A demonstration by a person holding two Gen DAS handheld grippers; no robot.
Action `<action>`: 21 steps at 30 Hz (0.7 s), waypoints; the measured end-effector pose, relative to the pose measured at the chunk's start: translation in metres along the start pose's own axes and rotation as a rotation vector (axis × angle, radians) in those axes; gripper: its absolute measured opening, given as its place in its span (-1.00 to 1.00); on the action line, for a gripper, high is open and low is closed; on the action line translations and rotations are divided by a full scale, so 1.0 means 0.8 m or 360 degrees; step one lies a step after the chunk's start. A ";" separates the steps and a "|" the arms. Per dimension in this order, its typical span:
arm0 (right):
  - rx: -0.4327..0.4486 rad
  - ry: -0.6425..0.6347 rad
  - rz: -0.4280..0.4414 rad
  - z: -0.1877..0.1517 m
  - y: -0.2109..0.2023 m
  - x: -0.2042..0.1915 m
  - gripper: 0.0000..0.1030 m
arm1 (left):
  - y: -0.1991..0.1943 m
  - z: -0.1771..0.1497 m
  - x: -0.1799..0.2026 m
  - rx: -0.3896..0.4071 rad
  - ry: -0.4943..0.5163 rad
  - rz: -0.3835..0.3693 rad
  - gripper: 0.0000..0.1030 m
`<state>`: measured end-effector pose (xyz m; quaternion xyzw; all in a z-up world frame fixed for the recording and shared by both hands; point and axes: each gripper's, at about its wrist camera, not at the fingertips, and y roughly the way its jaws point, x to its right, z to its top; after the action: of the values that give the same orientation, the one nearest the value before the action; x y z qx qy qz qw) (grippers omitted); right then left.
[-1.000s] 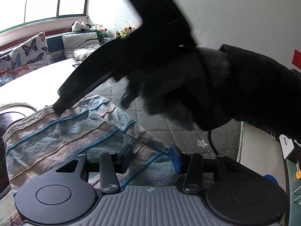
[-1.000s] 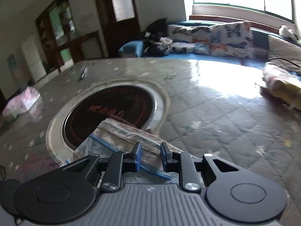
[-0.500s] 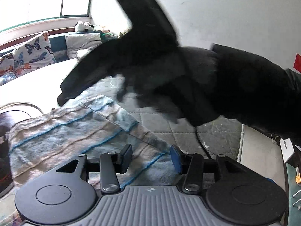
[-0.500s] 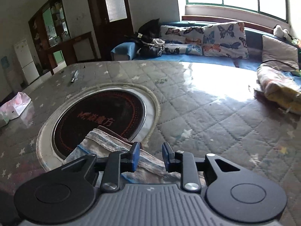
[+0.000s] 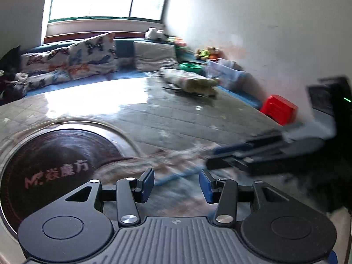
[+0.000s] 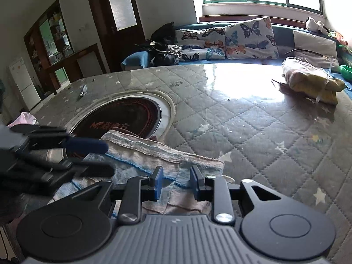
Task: Fold clothes
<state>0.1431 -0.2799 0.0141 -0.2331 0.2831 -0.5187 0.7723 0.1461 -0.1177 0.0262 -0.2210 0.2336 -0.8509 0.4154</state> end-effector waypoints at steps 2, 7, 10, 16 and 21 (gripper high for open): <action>0.0003 -0.0001 0.0005 0.000 0.001 0.000 -0.49 | 0.007 0.003 -0.011 -0.0019 -0.0034 0.0032 -0.08; -0.0008 0.0019 0.0000 -0.002 0.007 0.004 -0.50 | 0.018 -0.002 -0.040 -0.0071 -0.0118 0.0078 -0.11; -0.0001 0.0029 -0.0006 -0.003 0.005 0.003 -0.50 | 0.017 -0.007 -0.049 -0.0087 -0.0133 0.0096 -0.20; 0.0024 -0.0023 0.0007 -0.007 -0.014 -0.016 -0.48 | 0.000 -0.012 -0.049 -0.0069 -0.0091 0.0124 -0.20; -0.0006 -0.0142 0.0080 -0.026 -0.030 -0.056 -0.48 | -0.020 -0.025 -0.034 -0.0068 -0.0032 0.0098 -0.20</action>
<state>0.0995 -0.2482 0.0236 -0.2504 0.2551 -0.4876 0.7965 0.1404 -0.0827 0.0148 -0.2311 0.2541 -0.8303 0.4390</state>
